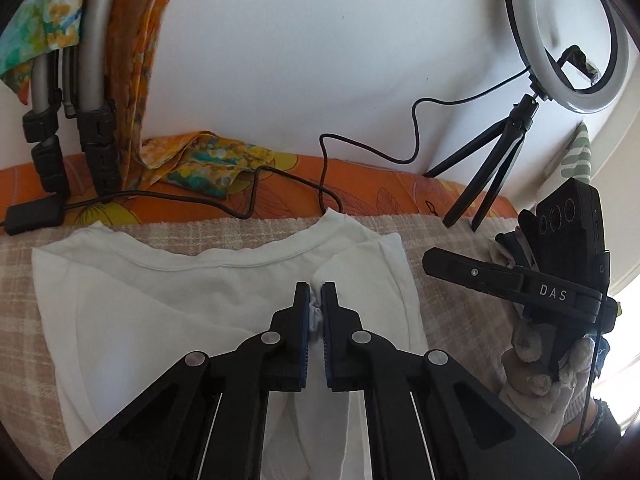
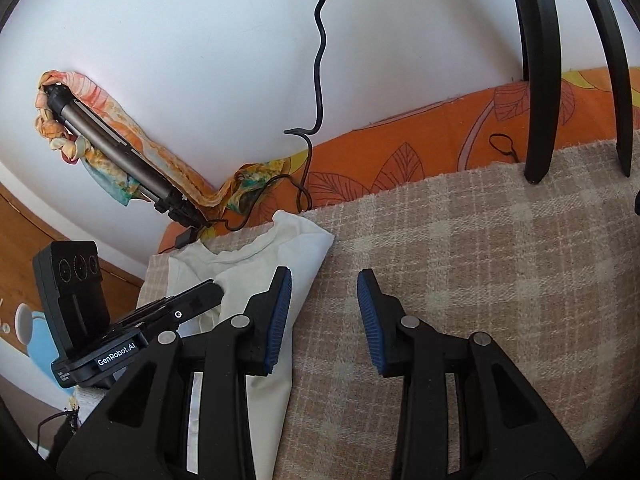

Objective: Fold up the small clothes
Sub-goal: 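Move both grippers to the collar end of the white shirt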

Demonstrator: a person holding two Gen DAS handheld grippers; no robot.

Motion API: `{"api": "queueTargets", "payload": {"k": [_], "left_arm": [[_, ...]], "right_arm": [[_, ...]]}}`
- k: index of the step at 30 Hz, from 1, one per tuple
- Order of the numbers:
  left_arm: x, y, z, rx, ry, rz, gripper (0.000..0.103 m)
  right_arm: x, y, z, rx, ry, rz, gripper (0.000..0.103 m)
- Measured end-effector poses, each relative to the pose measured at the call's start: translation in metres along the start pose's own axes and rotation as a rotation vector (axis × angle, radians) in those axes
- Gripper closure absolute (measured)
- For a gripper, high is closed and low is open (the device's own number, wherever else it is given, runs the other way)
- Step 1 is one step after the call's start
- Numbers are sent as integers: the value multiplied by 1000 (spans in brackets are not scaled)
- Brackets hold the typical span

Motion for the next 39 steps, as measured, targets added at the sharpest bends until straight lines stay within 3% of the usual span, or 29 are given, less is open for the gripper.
{"api": "queueTargets", "payload": {"k": [5,11,12,13,14,16,18,19,21,22,23,27,30,35,39], "left_arm": [[0,28,-3,-66,-15,60,99],[2,34,-6,-70,-16,44,99],[4,30,-6,-70,-20,40,99],[4,29,-6,-66,-24,40,99],[4,29,-7,-65,-27,42,99],[4,28,-7,-66,-32,44,99],[3,29,-7,-73,-37,43,99],[0,30,-7,-74,-45,42,99],[-5,30,-8,-71,-57,37,99],[-7,29,-7,-66,-60,34,99],[-9,28,-7,-61,-64,33,99],[-25,30,1,-69,-47,-14,91],[-55,44,7,-56,-87,-29,89],[-85,94,5,-32,-118,77,88],[-75,135,-1,-141,-71,75,87]], "right_arm": [[15,-1,8,22,25,60,66],[36,5,16,4,37,38,66],[36,10,17,-18,33,6,68],[36,16,20,-56,33,-48,92],[37,24,23,-98,41,-116,97],[37,38,31,-170,28,-216,97],[39,48,33,-207,26,-255,97],[38,50,32,-220,22,-269,96],[33,47,32,-205,23,-244,77],[27,44,30,-184,3,-228,59],[21,40,29,-168,-15,-202,53],[9,23,19,-87,-5,-62,53],[-2,13,8,-31,-6,12,53],[-10,16,-13,-103,32,7,53],[6,23,-13,-150,67,-38,53]]}}
Point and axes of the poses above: each gripper's, at about its wrist camera, not at the fingertips, and x roughly the way its jaws point, y to its left, z to its top, the point moved 2 cm from there along x, roughly the way its jaws point, and after that the axes turned 10 degrees about z, right-handed, at the moved point
